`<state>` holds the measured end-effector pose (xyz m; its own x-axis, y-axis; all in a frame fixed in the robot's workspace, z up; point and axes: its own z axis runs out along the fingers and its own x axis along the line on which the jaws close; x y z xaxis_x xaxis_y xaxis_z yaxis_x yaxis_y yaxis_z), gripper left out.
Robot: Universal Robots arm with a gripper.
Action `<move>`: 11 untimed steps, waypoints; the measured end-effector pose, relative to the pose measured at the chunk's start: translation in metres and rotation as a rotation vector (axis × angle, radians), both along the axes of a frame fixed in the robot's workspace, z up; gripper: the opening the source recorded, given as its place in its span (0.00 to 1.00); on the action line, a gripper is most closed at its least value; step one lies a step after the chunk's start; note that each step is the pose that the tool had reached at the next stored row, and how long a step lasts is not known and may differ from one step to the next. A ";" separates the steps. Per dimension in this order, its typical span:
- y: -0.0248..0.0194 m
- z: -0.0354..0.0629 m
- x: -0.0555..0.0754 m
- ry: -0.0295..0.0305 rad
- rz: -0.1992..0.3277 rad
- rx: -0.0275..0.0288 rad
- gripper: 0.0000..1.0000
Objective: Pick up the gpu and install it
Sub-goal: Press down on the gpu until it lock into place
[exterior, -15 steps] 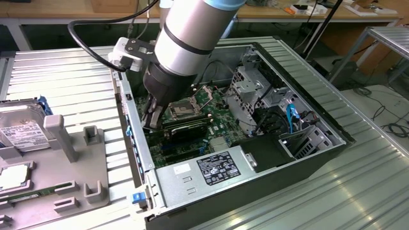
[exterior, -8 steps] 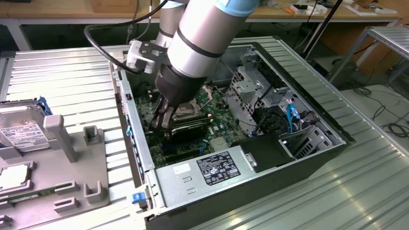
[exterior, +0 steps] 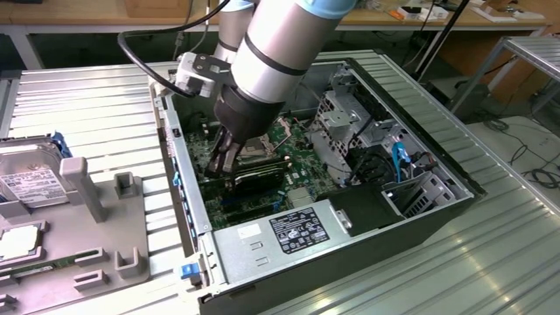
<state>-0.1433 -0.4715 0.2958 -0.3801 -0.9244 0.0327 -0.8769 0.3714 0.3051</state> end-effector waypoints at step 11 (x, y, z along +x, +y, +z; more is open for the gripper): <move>0.0000 -0.0018 0.019 -0.1160 -0.001 0.0008 0.11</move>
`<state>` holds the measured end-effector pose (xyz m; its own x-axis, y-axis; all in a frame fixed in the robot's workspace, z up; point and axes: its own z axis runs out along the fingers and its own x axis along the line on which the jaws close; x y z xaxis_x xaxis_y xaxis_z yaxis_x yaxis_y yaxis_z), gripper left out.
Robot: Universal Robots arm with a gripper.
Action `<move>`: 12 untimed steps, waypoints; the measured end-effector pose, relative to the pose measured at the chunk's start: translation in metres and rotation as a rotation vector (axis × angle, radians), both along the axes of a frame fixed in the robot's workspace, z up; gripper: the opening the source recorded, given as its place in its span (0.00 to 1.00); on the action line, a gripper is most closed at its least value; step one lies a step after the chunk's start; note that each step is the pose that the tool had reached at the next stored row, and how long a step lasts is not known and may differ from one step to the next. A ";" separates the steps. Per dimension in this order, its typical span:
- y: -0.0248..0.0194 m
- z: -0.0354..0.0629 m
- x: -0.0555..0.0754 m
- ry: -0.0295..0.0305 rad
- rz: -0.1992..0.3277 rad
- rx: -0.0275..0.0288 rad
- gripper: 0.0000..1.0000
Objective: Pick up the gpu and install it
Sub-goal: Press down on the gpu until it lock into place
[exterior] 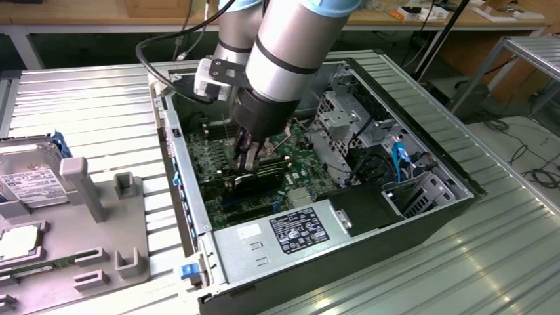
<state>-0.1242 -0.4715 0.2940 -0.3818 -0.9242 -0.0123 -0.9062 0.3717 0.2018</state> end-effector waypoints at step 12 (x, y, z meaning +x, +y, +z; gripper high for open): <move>0.0012 -0.0096 -0.005 -0.1308 0.007 0.0011 0.11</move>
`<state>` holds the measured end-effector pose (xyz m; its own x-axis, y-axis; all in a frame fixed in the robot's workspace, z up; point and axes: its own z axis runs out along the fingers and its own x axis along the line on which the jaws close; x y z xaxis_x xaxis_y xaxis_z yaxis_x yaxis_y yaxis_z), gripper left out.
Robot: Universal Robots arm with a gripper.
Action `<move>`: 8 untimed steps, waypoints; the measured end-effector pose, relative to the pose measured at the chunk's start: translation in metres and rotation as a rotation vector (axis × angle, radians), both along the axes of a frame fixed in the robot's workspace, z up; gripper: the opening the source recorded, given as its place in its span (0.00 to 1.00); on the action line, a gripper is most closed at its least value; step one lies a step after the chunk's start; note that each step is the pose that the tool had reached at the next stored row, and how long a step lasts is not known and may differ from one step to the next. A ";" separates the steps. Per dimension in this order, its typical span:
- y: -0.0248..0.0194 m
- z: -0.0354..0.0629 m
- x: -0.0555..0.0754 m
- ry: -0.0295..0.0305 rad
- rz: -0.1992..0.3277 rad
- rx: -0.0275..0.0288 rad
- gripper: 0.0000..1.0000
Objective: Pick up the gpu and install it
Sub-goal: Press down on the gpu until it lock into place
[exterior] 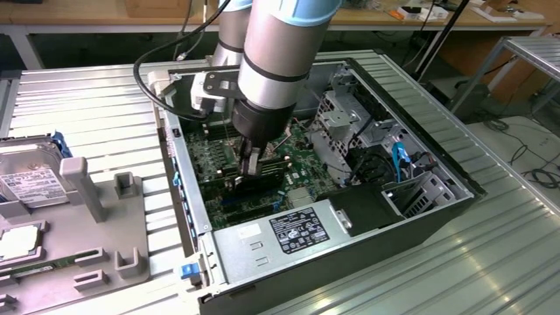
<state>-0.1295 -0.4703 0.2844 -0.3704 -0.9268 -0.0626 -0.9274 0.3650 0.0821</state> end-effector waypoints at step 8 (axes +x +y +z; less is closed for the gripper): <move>0.0000 -0.0111 -0.004 -0.0075 0.002 -0.0010 0.11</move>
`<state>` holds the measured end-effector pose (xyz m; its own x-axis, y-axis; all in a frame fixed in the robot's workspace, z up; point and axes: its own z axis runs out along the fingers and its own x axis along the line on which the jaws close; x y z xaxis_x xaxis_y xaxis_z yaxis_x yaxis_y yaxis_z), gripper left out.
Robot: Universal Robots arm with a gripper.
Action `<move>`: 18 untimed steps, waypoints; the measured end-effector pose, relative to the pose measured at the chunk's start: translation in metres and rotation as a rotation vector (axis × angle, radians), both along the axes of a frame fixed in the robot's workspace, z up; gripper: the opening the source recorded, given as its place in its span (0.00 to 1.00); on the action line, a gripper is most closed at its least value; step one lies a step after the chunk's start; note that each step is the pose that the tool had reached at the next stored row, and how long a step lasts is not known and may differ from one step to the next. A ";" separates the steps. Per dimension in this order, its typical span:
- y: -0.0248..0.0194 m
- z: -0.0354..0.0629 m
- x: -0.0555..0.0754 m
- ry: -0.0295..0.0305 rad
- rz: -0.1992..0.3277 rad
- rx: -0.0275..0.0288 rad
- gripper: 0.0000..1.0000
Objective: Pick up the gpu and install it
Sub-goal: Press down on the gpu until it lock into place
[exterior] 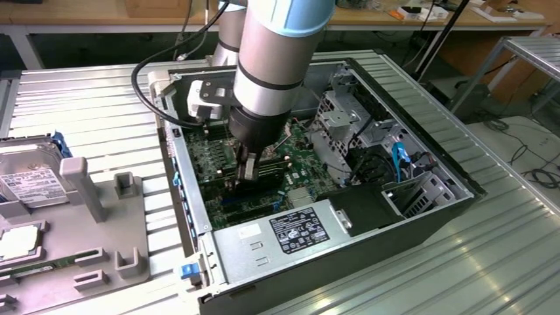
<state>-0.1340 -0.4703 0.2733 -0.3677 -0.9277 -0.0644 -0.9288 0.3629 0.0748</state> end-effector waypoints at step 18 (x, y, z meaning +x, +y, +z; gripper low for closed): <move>-0.0006 0.0278 -0.001 0.0013 0.001 -0.0074 0.11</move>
<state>-0.1350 -0.4710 0.3012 -0.3667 -0.9286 -0.0570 -0.9291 0.3624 0.0733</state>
